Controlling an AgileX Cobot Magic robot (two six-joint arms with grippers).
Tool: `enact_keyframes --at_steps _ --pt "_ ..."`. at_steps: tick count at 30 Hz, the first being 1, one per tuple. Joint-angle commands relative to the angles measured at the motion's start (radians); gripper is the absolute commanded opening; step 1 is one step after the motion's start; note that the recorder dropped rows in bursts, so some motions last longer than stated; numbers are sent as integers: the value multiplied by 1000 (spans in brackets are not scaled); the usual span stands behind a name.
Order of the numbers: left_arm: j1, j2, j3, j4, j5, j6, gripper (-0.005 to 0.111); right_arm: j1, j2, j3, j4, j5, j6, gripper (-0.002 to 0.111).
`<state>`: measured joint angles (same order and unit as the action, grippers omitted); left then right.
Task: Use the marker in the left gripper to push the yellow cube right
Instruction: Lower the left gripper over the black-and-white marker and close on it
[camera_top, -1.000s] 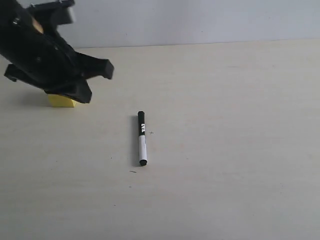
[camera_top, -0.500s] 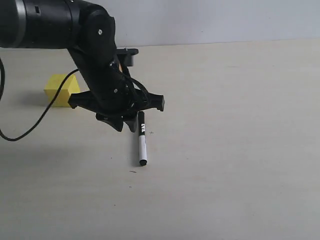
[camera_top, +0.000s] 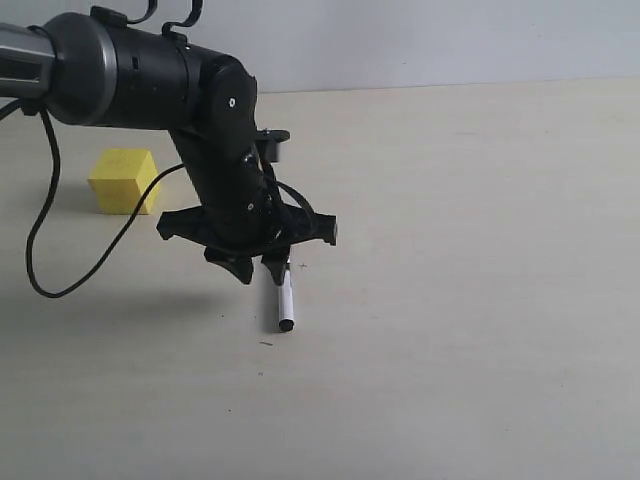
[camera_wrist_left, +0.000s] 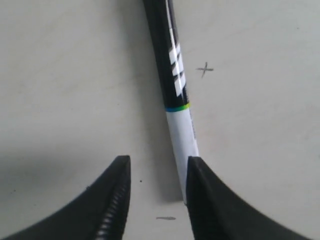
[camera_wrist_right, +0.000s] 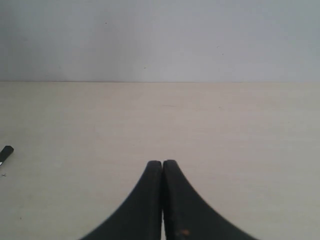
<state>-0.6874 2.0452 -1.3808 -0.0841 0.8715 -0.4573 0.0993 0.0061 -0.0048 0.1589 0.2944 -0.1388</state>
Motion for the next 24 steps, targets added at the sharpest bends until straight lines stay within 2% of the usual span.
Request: enact_keyframes --at_steps 1,24 --pt "-12 18 -22 -12 -17 3 38 -6 -6 5 -2 -8 -7 0" --pt "-31 68 -41 -22 -55 -25 38 -6 -6 5 -2 -8 -7 0"
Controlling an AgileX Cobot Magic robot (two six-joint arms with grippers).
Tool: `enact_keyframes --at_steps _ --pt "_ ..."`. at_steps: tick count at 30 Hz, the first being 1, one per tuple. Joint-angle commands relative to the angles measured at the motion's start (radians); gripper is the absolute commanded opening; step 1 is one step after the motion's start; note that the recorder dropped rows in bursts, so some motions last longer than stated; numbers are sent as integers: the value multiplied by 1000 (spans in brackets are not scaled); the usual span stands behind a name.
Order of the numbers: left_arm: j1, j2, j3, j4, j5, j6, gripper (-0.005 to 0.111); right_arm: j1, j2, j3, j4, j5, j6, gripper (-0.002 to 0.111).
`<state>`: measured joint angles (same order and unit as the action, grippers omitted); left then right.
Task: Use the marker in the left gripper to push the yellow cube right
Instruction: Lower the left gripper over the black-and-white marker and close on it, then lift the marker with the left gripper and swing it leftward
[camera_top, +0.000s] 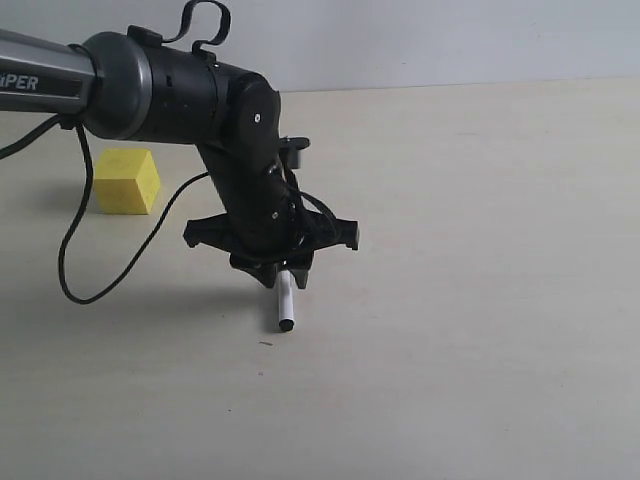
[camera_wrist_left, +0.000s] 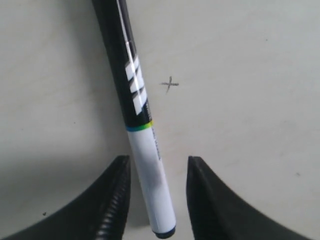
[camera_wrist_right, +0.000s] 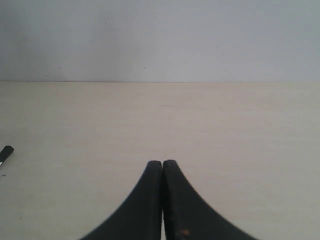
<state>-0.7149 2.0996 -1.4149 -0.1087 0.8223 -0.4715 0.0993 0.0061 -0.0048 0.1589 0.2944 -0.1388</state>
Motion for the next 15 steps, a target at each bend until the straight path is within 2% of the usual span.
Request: enact_keyframes --at_steps 1,15 --pt "-3 18 -7 3 -6 -11 38 -6 -6 5 -2 -8 -7 0" --pt "-3 40 -7 3 -13 -9 38 -6 -6 5 -2 -8 -7 0"
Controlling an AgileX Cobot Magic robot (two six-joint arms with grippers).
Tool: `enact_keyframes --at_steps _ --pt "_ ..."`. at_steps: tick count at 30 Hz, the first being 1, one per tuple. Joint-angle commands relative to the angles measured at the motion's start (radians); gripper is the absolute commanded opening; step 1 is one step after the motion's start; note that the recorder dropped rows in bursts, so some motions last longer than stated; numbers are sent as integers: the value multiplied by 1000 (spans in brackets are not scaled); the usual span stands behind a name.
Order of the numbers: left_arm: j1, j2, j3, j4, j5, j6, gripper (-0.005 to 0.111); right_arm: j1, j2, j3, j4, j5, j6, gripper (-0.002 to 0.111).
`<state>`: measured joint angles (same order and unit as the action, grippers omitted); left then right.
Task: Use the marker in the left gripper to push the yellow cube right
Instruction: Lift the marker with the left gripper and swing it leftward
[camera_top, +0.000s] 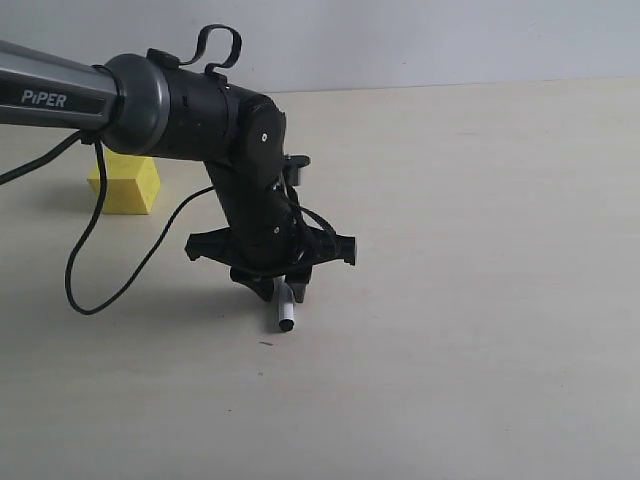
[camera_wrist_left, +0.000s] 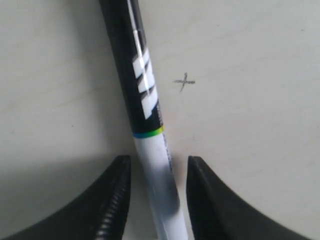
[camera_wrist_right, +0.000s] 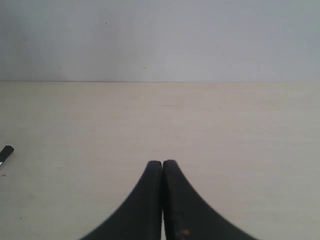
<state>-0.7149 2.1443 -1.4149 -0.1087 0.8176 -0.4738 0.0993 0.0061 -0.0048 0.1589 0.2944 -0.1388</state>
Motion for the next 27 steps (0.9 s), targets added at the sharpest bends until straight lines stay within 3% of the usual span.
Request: enact_keyframes --at_steps 1,13,16,21,27 --pt "-3 -5 -7 3 -9 -6 38 -6 -6 5 -2 -8 -7 0" --pt "-3 -5 -7 3 2 -6 37 -6 -6 5 -2 -8 -7 0" --pt "-3 -5 -7 3 12 -5 28 -6 -6 5 -2 -8 -7 0" --pt "-3 -5 -7 3 21 25 0 -6 -6 5 -2 -8 -7 0" --pt "10 -128 -7 0 90 170 0 -6 -6 5 -2 -8 -7 0"
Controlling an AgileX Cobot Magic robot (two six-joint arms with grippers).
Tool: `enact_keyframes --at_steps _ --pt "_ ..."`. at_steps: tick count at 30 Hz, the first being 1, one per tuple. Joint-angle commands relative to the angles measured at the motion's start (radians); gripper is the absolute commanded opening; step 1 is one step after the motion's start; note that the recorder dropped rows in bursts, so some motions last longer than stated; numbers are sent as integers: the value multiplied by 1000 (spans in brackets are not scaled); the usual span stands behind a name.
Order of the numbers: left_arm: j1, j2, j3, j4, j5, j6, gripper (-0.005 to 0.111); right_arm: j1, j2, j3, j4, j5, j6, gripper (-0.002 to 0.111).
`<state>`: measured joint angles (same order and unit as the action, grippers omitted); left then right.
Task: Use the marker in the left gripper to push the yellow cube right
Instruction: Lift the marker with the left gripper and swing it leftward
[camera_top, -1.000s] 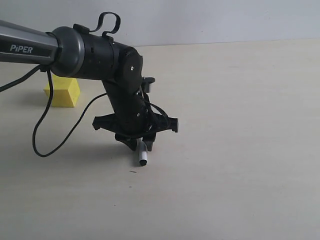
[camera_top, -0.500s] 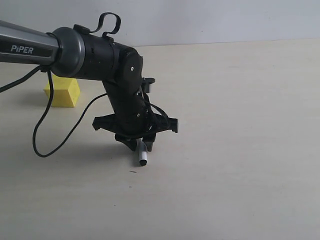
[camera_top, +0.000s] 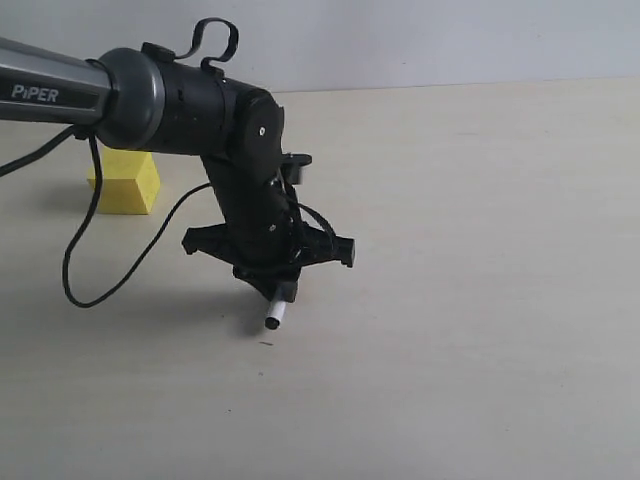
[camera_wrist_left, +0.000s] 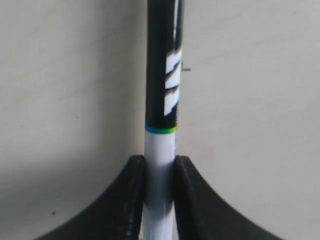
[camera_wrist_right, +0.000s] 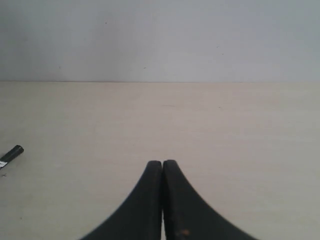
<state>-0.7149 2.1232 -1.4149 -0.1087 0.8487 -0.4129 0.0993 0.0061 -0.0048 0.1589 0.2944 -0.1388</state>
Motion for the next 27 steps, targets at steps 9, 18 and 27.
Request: enact_keyframes --at_steps 9,18,27 --pt "277 -629 145 276 220 278 0 -6 -6 5 -2 -8 -7 0" --pt "719 -584 162 420 39 458 0 -6 -6 5 -2 -8 -7 0" --pt "739 -346 142 524 -178 881 0 -6 -6 5 -2 -8 -7 0"
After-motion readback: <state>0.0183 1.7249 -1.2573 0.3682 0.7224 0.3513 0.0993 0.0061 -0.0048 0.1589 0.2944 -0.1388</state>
